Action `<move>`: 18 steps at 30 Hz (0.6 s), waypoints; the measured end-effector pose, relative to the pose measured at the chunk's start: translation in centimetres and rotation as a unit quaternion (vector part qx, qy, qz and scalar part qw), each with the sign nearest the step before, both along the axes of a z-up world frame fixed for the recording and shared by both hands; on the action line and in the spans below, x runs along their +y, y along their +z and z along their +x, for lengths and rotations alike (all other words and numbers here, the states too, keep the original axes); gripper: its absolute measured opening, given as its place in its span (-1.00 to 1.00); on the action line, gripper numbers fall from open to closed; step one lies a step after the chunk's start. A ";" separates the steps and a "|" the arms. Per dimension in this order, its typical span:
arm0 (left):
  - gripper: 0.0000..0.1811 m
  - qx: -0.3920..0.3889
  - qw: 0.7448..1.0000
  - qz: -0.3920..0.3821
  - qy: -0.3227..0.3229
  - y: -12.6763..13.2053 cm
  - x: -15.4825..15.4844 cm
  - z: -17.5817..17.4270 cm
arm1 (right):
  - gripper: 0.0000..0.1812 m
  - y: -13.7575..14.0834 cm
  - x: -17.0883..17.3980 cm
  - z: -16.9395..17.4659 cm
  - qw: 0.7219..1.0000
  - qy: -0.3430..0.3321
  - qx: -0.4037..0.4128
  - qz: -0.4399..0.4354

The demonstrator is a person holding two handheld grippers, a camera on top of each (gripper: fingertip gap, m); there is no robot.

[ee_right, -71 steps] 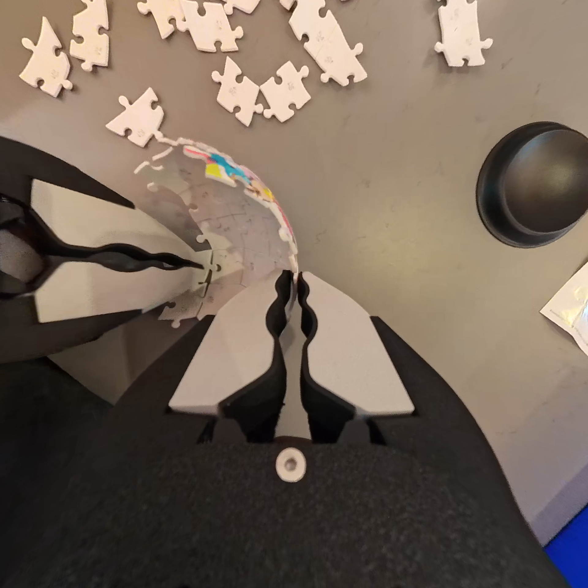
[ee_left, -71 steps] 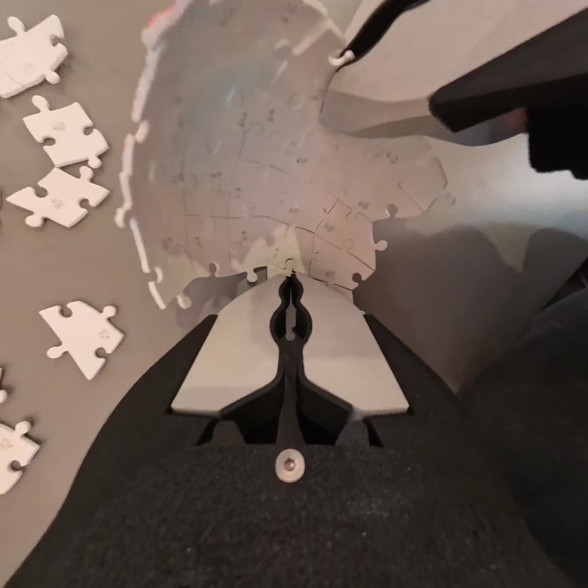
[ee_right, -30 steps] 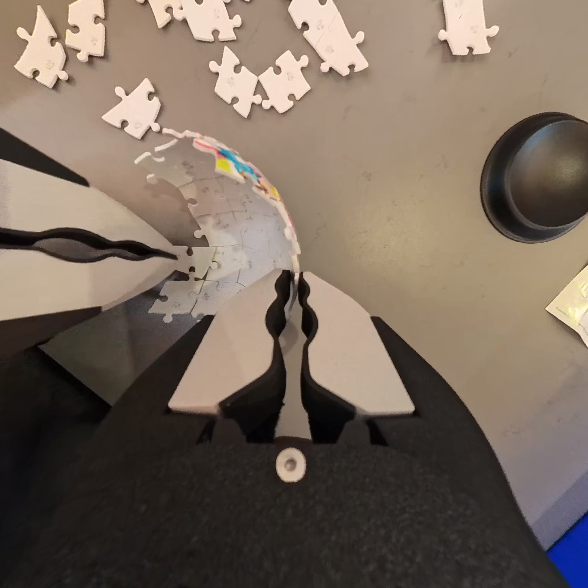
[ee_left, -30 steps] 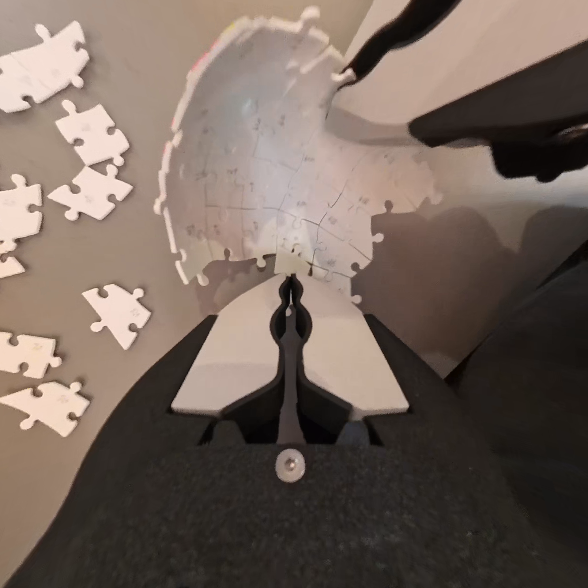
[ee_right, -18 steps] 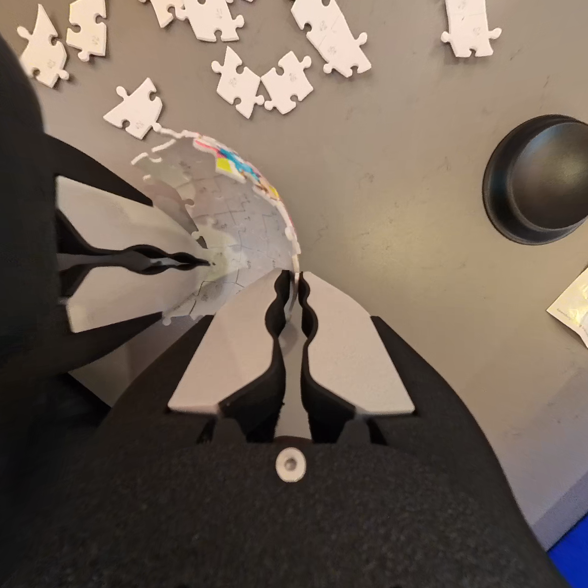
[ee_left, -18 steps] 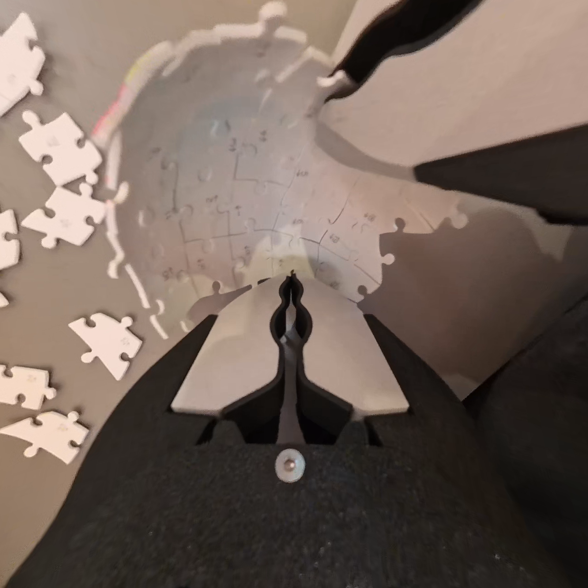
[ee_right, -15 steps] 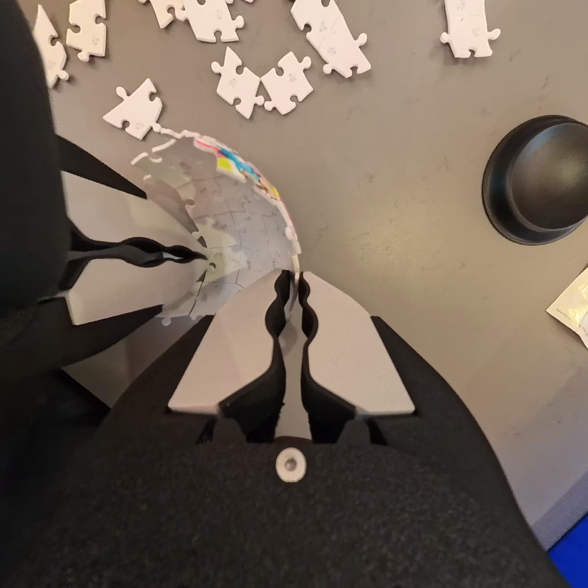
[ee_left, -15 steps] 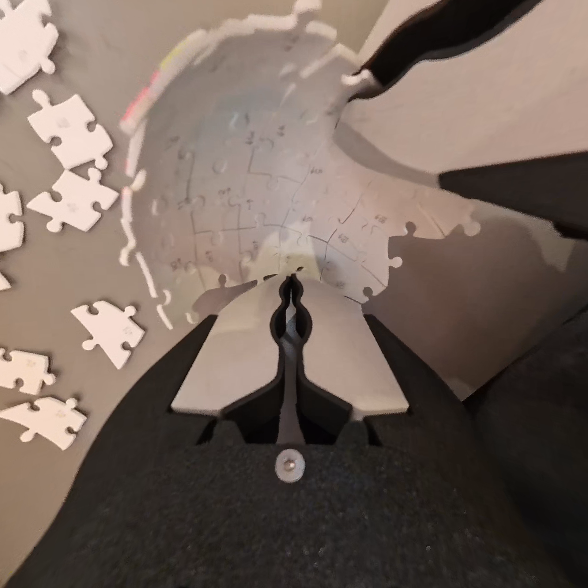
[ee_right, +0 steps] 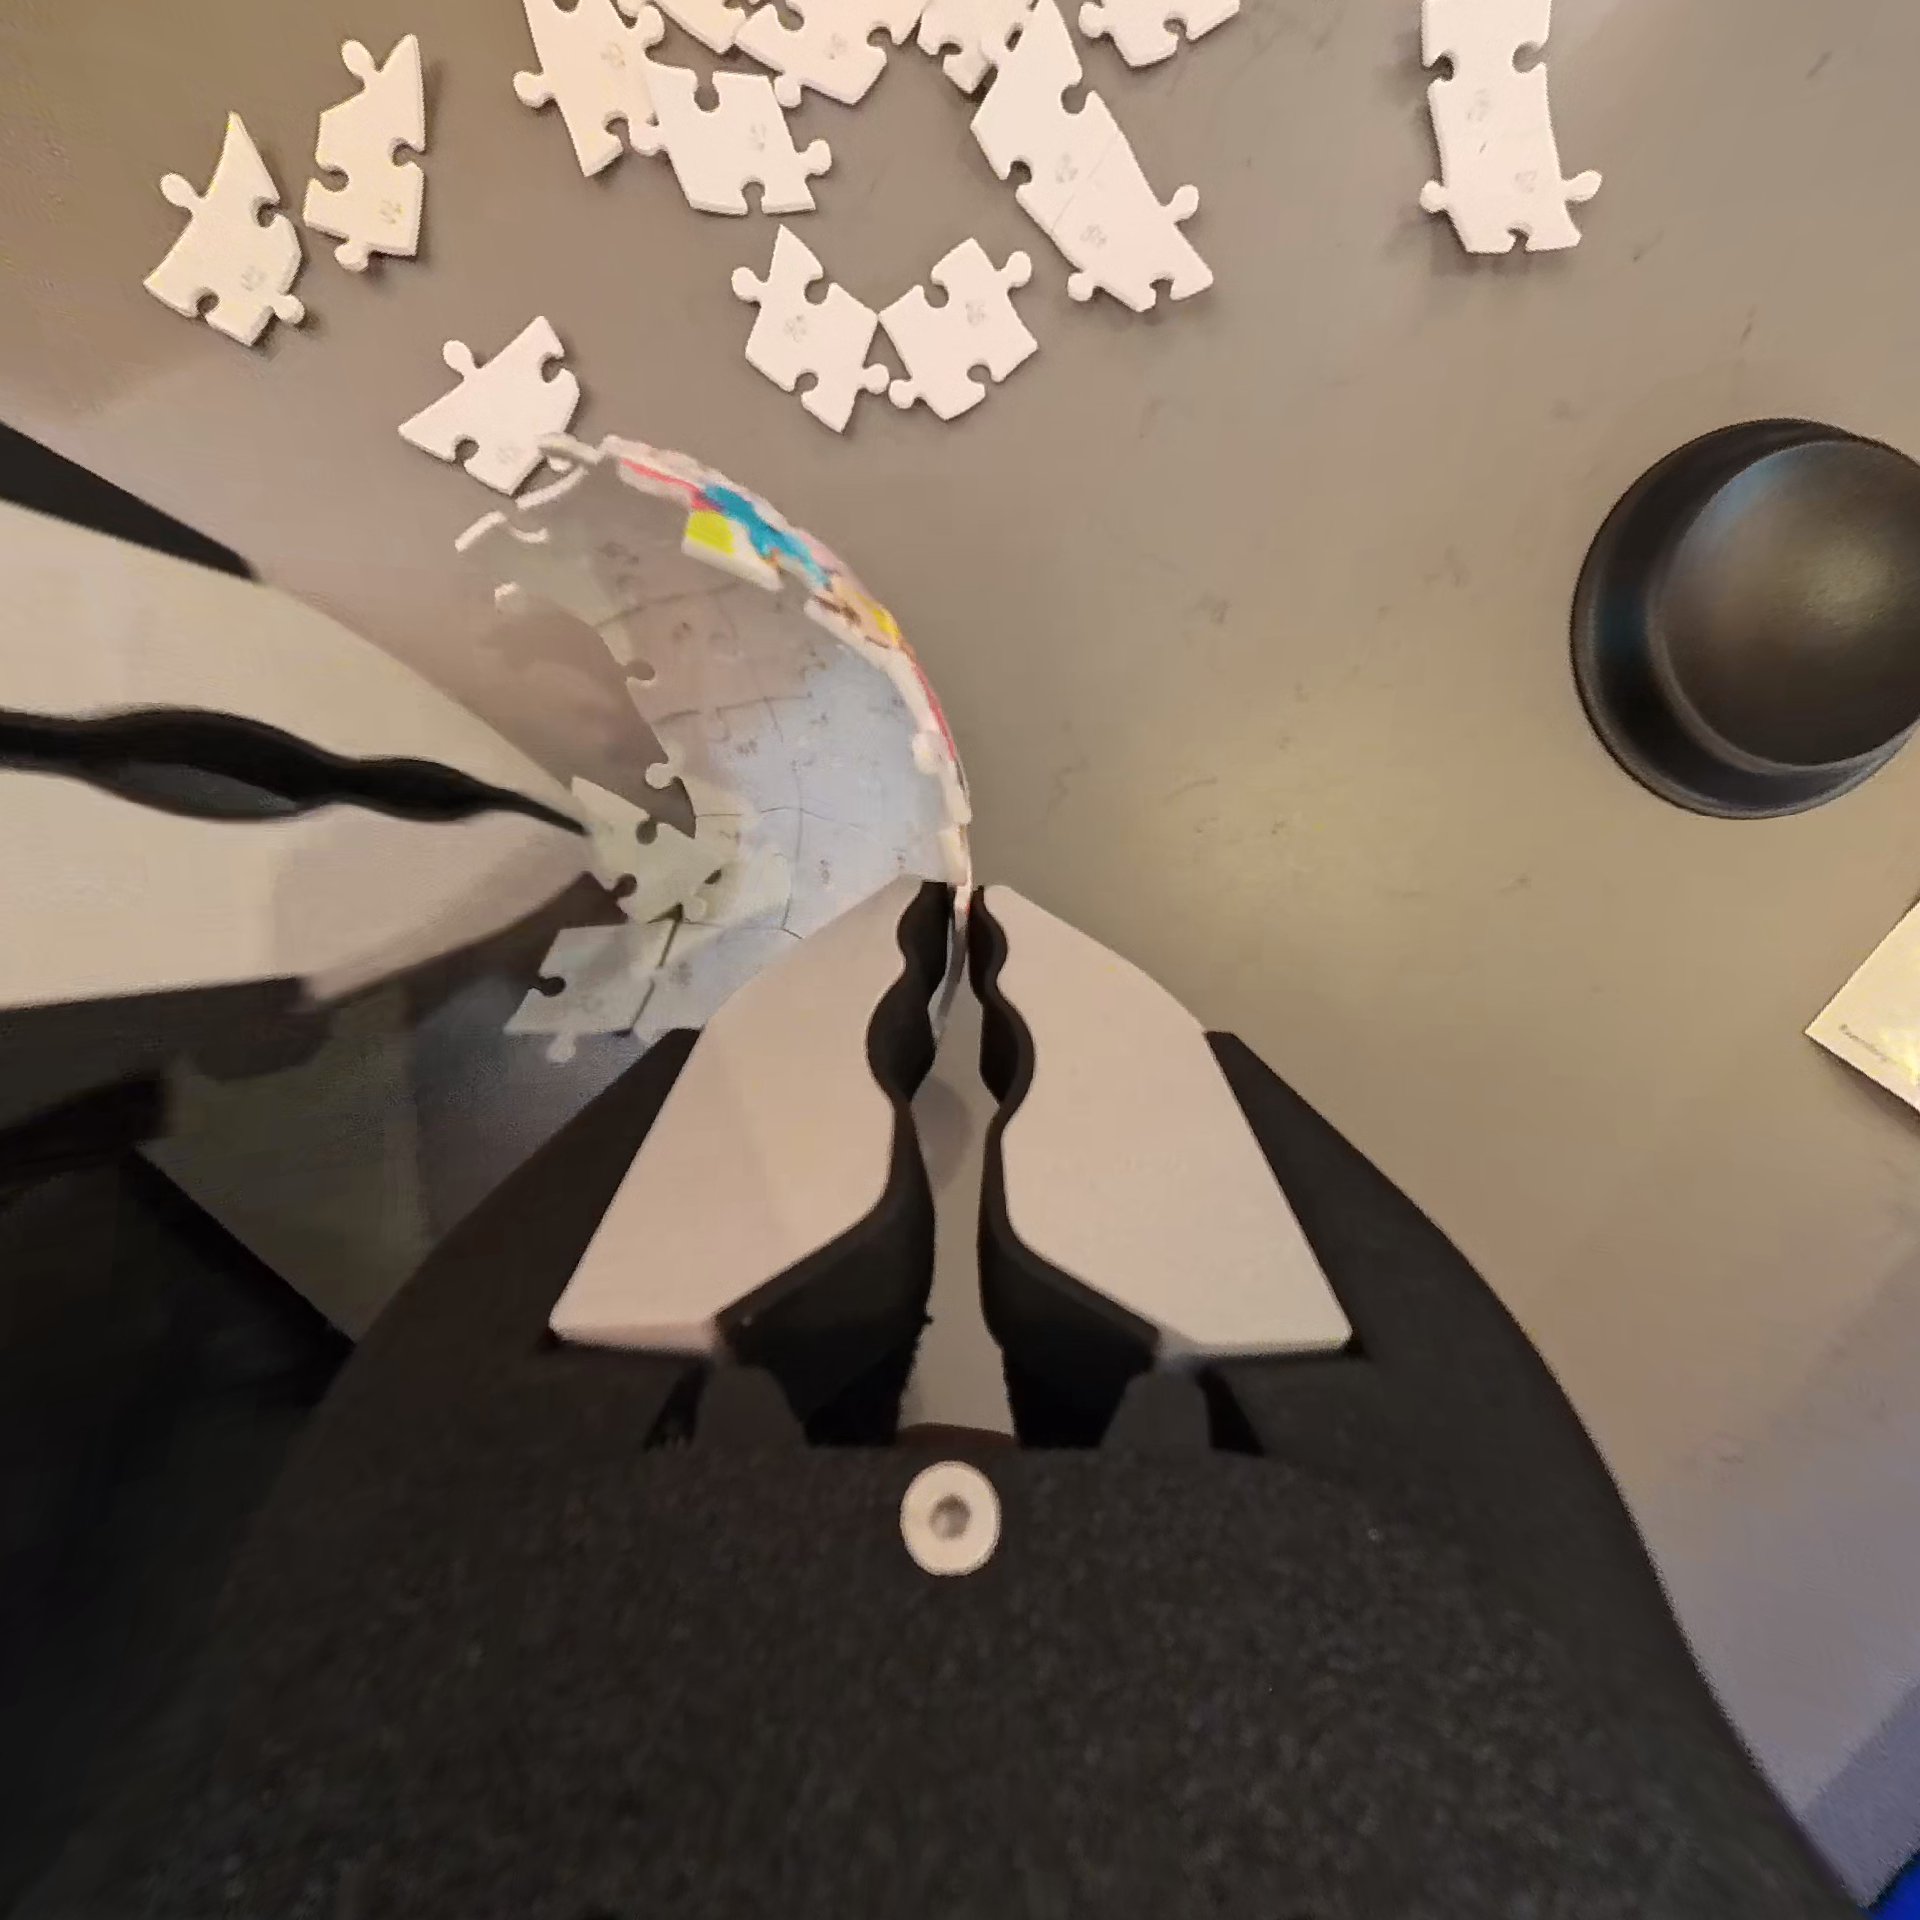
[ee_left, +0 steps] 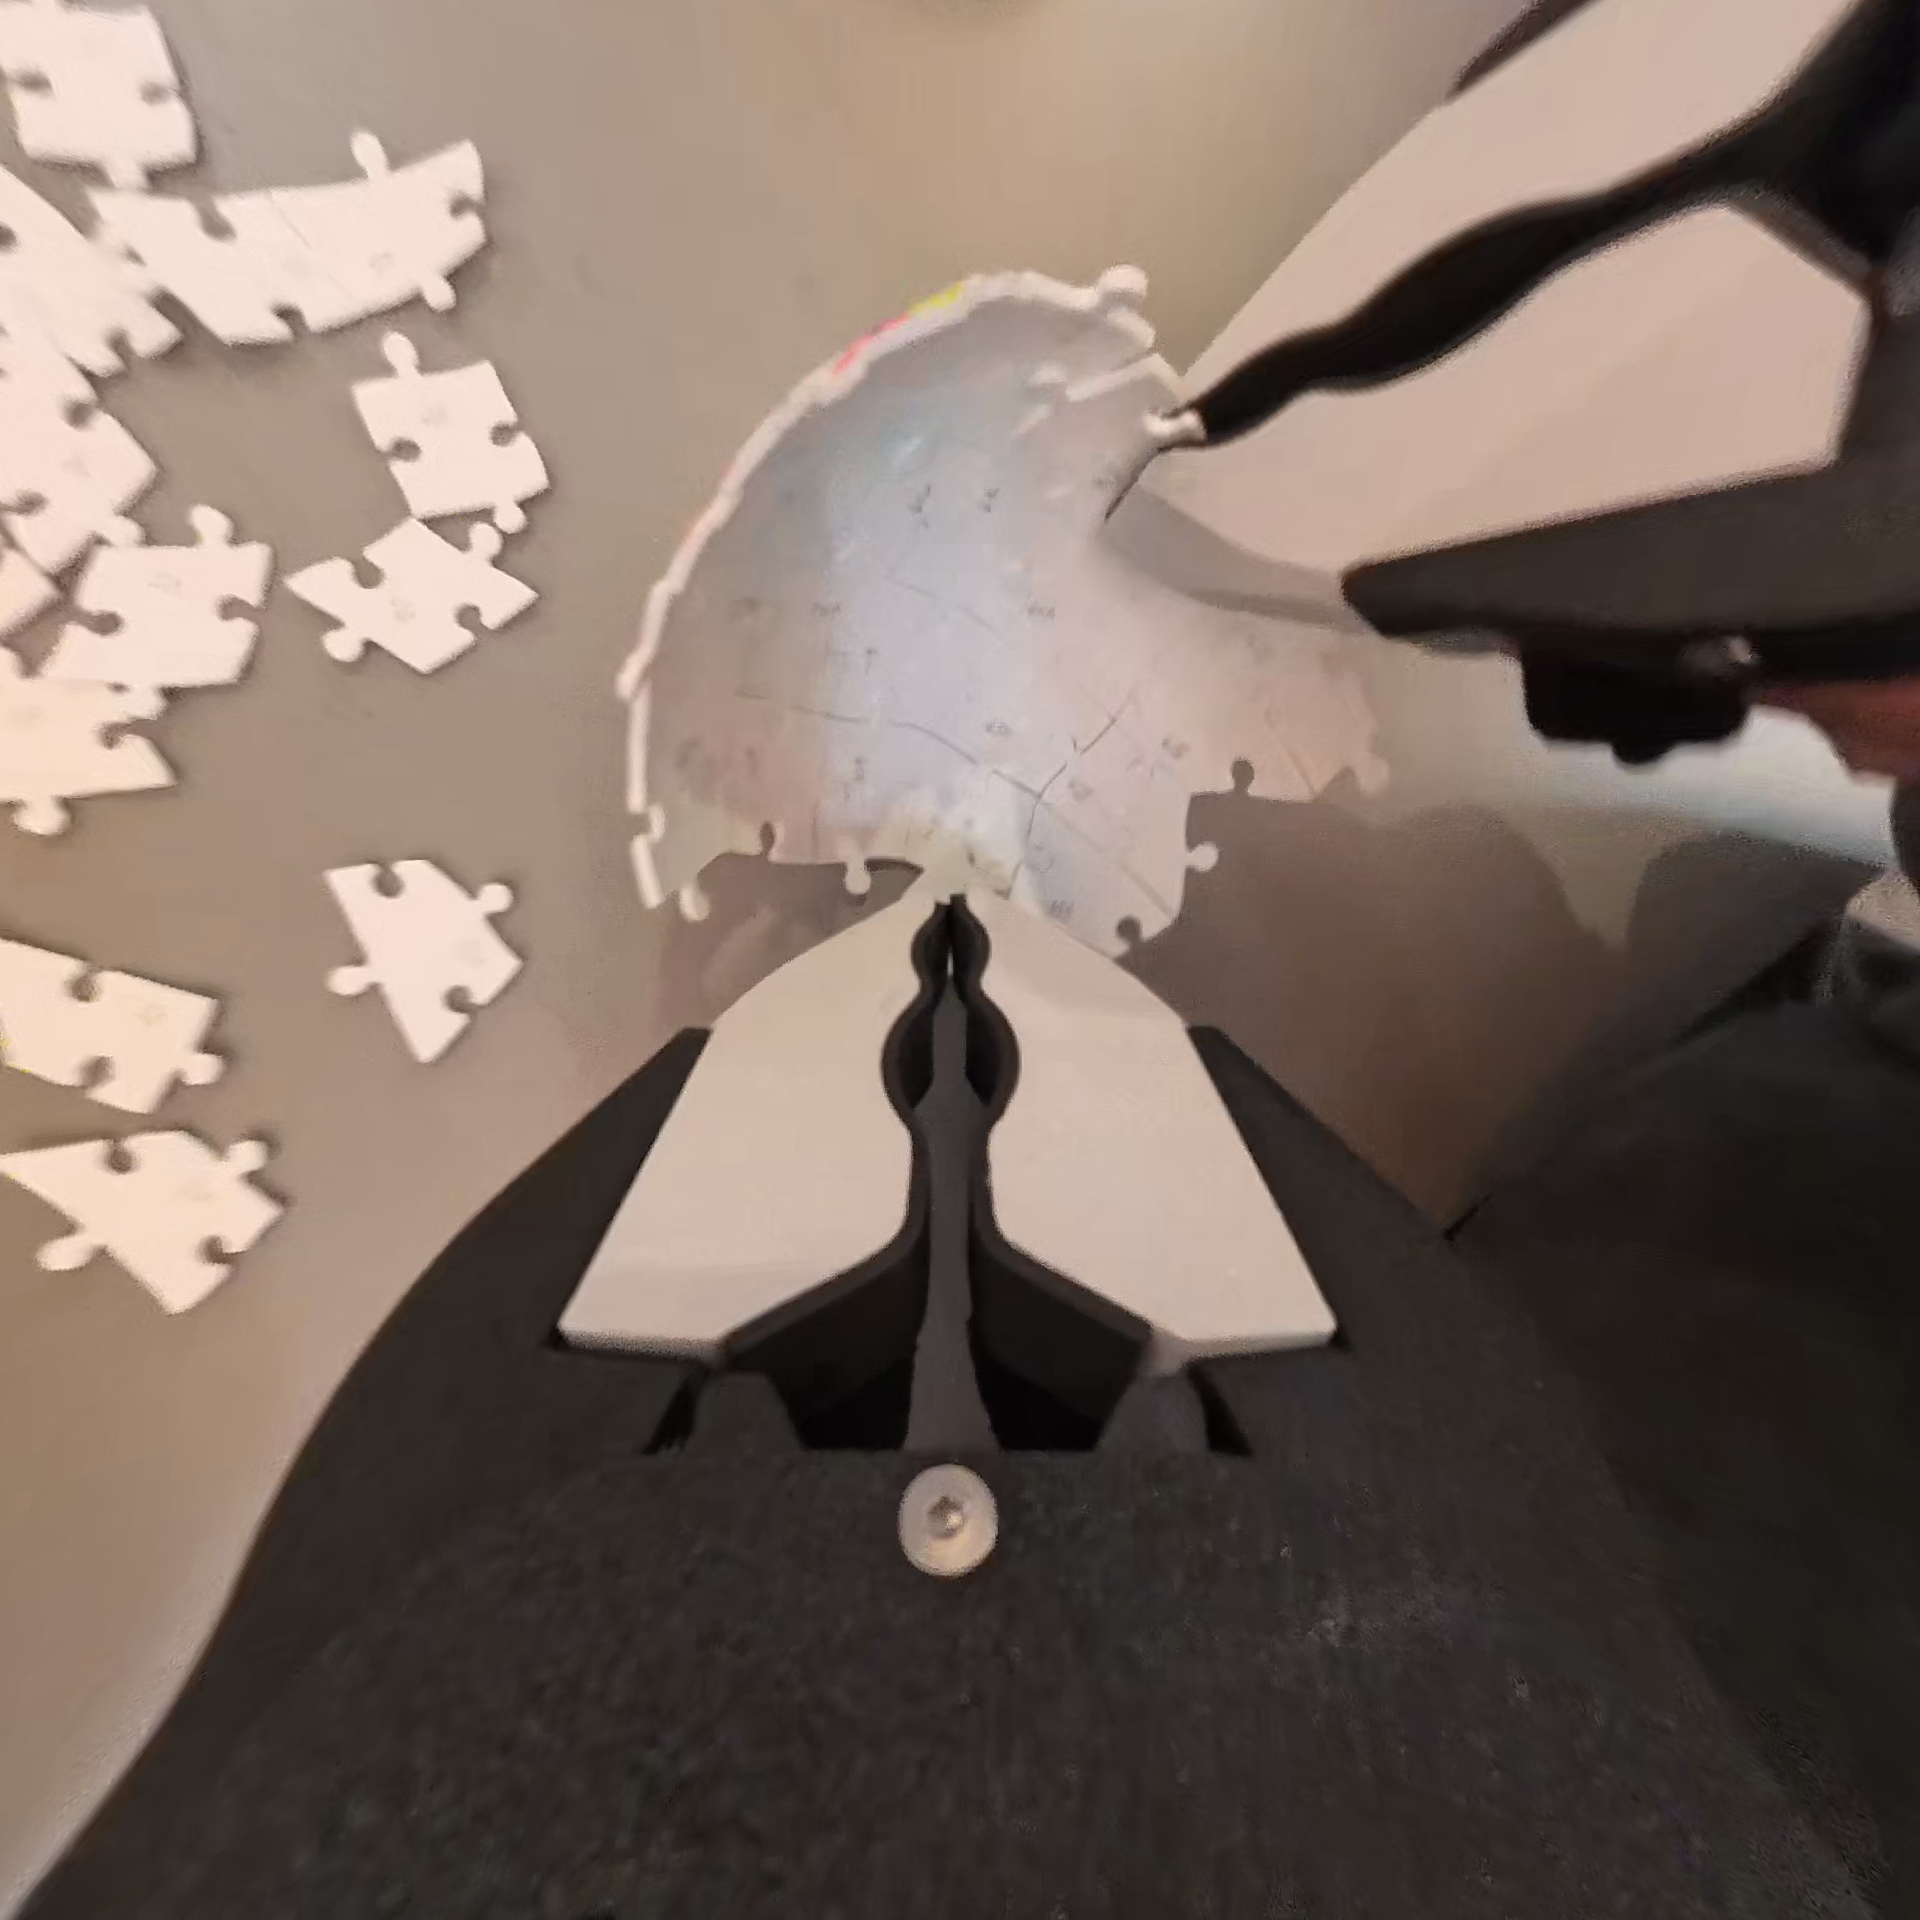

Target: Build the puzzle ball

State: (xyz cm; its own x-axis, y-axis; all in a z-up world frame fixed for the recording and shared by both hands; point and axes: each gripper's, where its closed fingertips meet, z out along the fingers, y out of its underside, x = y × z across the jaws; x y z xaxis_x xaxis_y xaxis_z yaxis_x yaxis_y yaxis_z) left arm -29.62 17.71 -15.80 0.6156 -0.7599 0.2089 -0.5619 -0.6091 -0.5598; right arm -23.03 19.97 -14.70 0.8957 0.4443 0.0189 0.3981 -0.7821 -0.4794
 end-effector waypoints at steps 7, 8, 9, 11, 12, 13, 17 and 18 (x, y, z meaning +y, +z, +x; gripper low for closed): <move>-0.76 0.032 0.988 0.060 -0.138 -1.9 -0.1 -3.0 | -0.96 0.0 0.0 0.0 1.000 0.006 0.002 0.003; -0.76 0.037 0.986 0.067 -0.147 -2.3 0.1 -3.1 | -0.96 0.0 -0.1 -0.1 1.000 0.006 0.003 0.003; -0.76 0.037 0.984 0.071 -0.159 -2.5 0.2 -3.0 | -0.96 0.0 -0.1 0.0 1.000 0.006 0.002 0.003; -0.76 0.036 0.980 0.069 -0.182 -2.9 -0.1 -2.6 | -0.96 0.0 -0.1 0.0 1.000 0.004 0.003 0.002; -0.76 0.035 0.979 0.068 -0.187 -3.1 -0.2 -2.5 | -0.96 -0.1 -0.2 0.0 1.000 0.004 0.003 0.002; -0.77 0.034 0.979 0.062 -0.192 -3.3 -0.3 -2.3 | -0.96 -0.1 -0.2 0.0 1.000 0.003 0.002 0.002; -0.95 0.039 0.980 0.060 -0.185 -3.6 -0.2 -2.3 | -0.96 0.0 -0.1 -0.1 1.000 0.005 0.000 0.004; -0.95 0.043 0.980 0.065 -0.182 -3.6 -0.2 -2.4 | -0.96 0.0 -0.1 -0.1 1.000 0.006 -0.001 0.005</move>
State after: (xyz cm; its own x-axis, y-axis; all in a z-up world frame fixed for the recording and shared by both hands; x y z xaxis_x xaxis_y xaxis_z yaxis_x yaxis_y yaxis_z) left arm -31.99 17.51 -19.41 0.3095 -0.9492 0.0560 -0.7770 -0.2864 -0.5605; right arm -23.10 19.84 -14.67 0.8906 0.4541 0.0254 0.4079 -0.7728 -0.4862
